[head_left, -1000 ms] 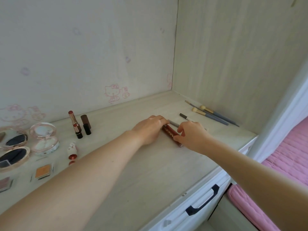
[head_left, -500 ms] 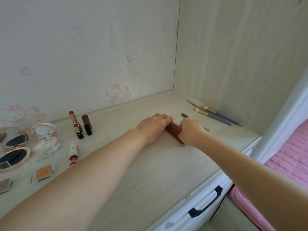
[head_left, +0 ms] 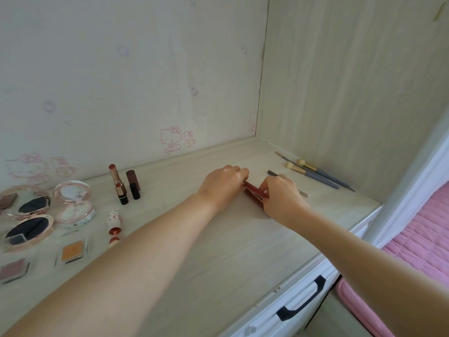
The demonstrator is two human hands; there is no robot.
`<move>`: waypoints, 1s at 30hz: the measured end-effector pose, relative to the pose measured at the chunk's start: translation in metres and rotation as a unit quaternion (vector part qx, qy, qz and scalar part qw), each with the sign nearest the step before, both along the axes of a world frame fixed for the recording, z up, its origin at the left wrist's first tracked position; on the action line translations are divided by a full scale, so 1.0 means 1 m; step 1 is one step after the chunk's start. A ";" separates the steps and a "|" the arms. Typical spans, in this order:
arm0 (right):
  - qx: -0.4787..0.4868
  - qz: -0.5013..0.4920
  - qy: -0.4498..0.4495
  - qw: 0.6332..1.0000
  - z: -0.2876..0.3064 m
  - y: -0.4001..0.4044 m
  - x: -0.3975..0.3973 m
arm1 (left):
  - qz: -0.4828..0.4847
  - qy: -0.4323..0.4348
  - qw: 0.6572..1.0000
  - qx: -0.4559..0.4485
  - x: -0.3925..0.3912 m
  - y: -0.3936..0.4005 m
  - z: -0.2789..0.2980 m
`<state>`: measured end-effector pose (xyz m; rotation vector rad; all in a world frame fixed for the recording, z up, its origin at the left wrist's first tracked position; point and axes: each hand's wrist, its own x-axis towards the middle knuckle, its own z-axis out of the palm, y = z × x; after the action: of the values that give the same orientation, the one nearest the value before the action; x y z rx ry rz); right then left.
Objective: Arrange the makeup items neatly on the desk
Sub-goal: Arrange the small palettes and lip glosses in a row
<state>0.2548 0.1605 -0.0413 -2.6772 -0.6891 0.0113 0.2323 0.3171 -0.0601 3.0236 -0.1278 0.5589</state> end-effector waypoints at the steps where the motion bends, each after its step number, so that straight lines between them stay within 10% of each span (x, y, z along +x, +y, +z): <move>1: 0.010 0.000 -0.010 1.000 0.001 -0.001 -0.001 | 0.003 -0.014 1.000 -0.015 -0.002 0.000 0.001; 20: 0.133 0.093 -0.073 0.984 0.015 0.021 -0.070 | 0.033 0.010 0.934 -0.357 -0.121 0.066 0.043; 30: 0.225 0.157 0.037 0.961 0.020 0.067 -0.139 | 0.068 -0.040 0.785 -0.615 -0.210 0.100 0.044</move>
<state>0.1156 0.2275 -0.0216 -2.1063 -0.9580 0.0331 0.0222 0.4176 -0.0162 1.7195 0.3332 0.4818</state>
